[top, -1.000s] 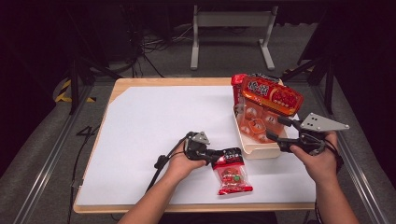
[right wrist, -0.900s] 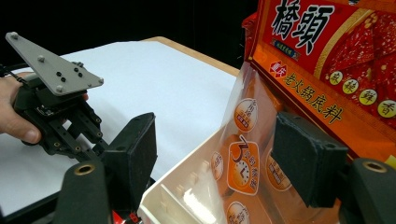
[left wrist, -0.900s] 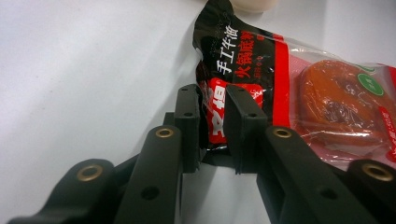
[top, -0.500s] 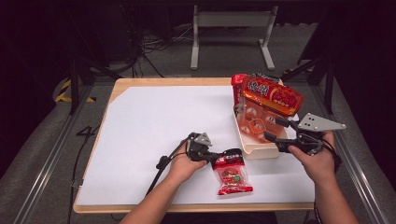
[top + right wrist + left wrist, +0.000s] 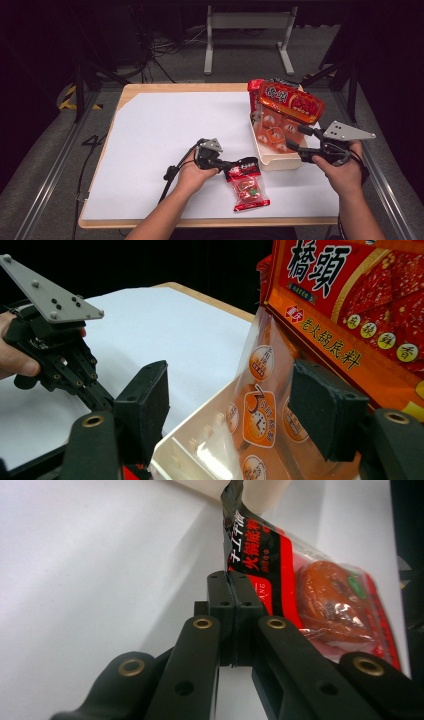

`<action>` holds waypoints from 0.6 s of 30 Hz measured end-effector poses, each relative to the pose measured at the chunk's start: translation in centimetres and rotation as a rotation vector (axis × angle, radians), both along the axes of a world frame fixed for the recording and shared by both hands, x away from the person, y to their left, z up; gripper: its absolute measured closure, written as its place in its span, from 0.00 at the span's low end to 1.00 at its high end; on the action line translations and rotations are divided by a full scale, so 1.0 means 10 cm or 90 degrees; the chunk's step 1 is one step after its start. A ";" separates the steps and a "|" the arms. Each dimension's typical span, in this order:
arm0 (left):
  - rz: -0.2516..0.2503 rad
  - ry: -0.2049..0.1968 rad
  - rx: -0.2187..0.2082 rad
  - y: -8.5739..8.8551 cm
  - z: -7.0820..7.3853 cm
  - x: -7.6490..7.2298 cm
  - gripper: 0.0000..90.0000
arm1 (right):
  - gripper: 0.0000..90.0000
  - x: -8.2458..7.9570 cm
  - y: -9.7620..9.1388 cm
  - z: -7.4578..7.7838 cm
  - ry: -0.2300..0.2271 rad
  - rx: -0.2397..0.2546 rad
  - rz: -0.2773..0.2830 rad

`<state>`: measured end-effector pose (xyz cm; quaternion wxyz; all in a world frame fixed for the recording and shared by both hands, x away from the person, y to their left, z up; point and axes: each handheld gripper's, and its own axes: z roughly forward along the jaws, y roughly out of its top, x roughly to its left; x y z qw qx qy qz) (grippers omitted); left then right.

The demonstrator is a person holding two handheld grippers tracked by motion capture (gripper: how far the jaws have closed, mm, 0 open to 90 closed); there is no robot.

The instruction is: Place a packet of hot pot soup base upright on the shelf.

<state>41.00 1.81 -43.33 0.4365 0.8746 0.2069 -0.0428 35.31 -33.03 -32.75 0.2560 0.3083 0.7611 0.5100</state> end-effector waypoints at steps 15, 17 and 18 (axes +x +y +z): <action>-0.020 -0.049 -0.047 0.12 0.43 -0.13 1.00 | 0.41 -0.04 -0.10 0.07 0.010 0.025 -0.005; -0.028 -0.059 -0.048 0.11 0.49 -0.15 1.00 | 0.41 -0.04 -0.11 0.07 0.009 0.025 -0.005; -0.032 -0.063 -0.046 0.11 0.52 -0.17 1.00 | 0.41 -0.04 -0.11 0.07 0.009 0.026 -0.006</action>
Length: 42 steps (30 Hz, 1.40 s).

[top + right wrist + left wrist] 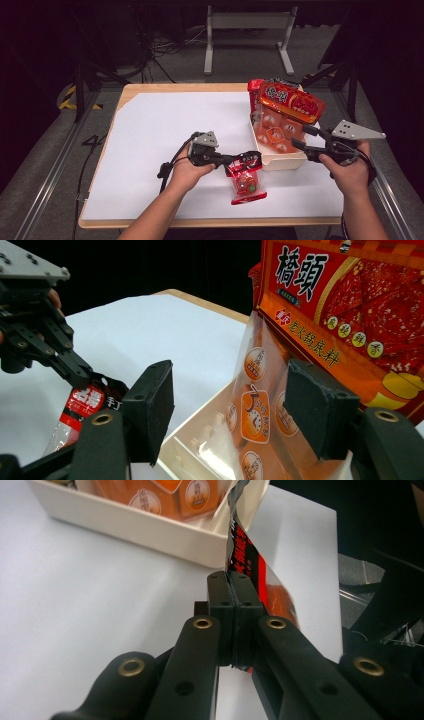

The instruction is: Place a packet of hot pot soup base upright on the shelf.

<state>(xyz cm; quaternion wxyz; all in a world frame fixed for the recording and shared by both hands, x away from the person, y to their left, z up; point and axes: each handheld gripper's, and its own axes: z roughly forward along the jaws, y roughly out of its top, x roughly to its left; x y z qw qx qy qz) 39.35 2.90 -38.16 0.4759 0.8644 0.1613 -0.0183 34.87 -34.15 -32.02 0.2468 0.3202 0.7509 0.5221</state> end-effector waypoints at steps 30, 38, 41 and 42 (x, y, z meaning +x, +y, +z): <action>-0.007 -0.086 -0.025 0.14 0.62 -0.04 1.00 | 0.41 -0.05 -0.12 0.04 -0.010 0.012 -0.019; -0.010 -0.102 -0.032 0.14 0.77 0.00 1.00 | 0.41 -0.07 -0.17 0.06 -0.014 0.019 -0.027; -0.013 -0.105 -0.037 0.13 0.81 0.01 1.00 | 0.41 -0.07 -0.19 0.07 -0.016 0.020 -0.030; -0.014 -0.108 -0.038 0.13 0.83 0.02 1.00 | 0.41 -0.07 -0.20 0.07 -0.016 0.021 -0.031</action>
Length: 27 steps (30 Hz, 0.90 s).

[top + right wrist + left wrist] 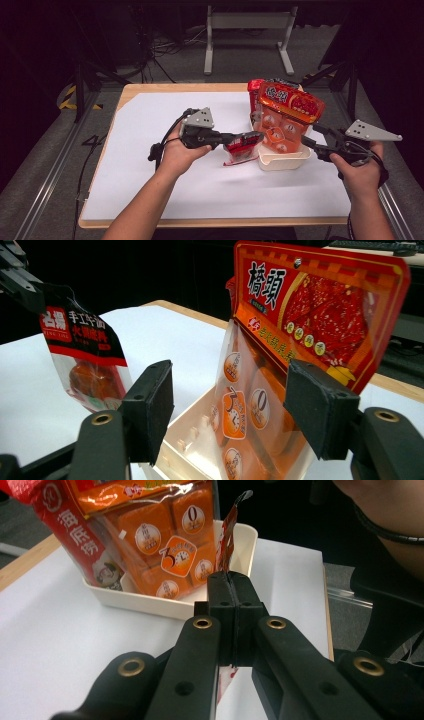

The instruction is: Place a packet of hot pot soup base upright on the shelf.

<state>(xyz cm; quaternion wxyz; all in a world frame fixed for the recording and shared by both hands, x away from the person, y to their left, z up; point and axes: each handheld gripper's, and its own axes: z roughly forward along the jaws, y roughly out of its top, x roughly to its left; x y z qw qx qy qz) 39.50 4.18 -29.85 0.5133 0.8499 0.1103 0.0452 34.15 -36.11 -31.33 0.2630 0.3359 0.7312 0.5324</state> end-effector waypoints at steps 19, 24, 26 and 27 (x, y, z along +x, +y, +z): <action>-0.027 -0.012 -0.012 -0.22 0.18 0.08 1.00 | 0.40 -0.05 -0.10 0.04 -0.009 0.013 -0.014; -0.040 -0.005 -0.021 -0.37 0.17 0.14 1.00 | 0.40 -0.07 -0.12 0.06 -0.013 0.014 -0.017; -0.043 -0.006 -0.021 -0.43 0.17 0.15 1.00 | 0.40 -0.08 -0.13 0.07 -0.012 0.018 -0.016; -0.049 -0.009 -0.021 -0.45 0.18 0.16 1.00 | 0.40 -0.08 -0.13 0.07 -0.014 0.017 -0.018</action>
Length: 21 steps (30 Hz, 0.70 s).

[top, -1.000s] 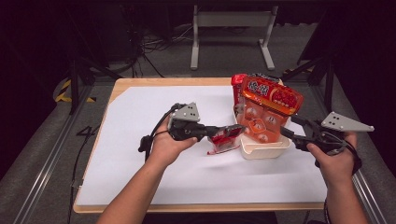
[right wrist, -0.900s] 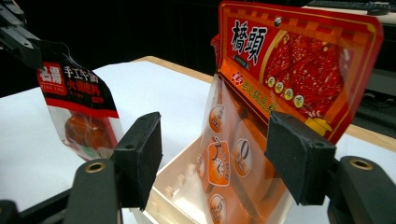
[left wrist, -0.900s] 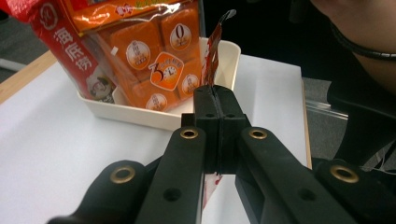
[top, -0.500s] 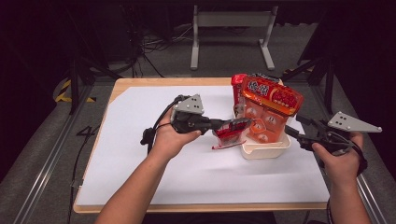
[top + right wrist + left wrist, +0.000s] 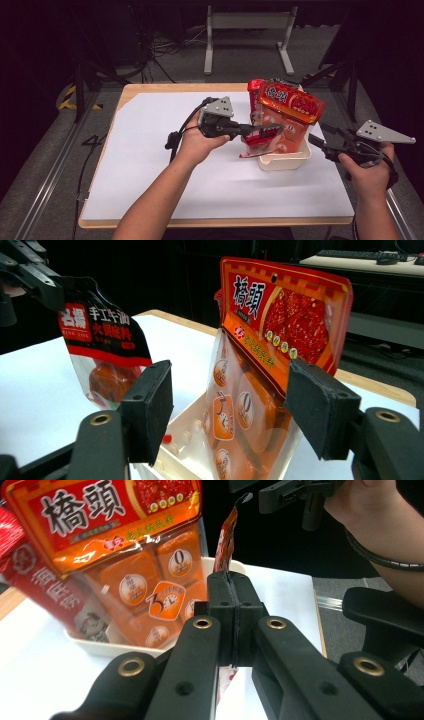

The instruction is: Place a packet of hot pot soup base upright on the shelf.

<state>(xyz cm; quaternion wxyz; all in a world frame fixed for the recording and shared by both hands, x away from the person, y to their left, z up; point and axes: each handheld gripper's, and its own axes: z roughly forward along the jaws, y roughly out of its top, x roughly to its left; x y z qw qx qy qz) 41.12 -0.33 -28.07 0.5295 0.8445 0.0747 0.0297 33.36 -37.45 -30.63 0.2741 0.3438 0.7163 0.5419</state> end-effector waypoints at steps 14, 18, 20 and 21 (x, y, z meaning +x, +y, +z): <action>-0.029 -0.014 0.002 -0.29 0.02 0.03 1.00 | 0.40 -0.06 -0.10 0.03 -0.007 0.020 -0.008; -0.035 -0.011 0.000 -0.35 0.02 0.05 1.00 | 0.40 -0.07 -0.11 0.04 -0.009 0.023 -0.011; -0.041 -0.015 0.003 -0.39 0.02 0.06 1.00 | 0.40 -0.08 -0.13 0.04 -0.011 0.024 -0.013; -0.042 -0.015 0.002 -0.41 0.02 0.07 1.00 | 0.40 -0.08 -0.13 0.05 -0.012 0.026 -0.012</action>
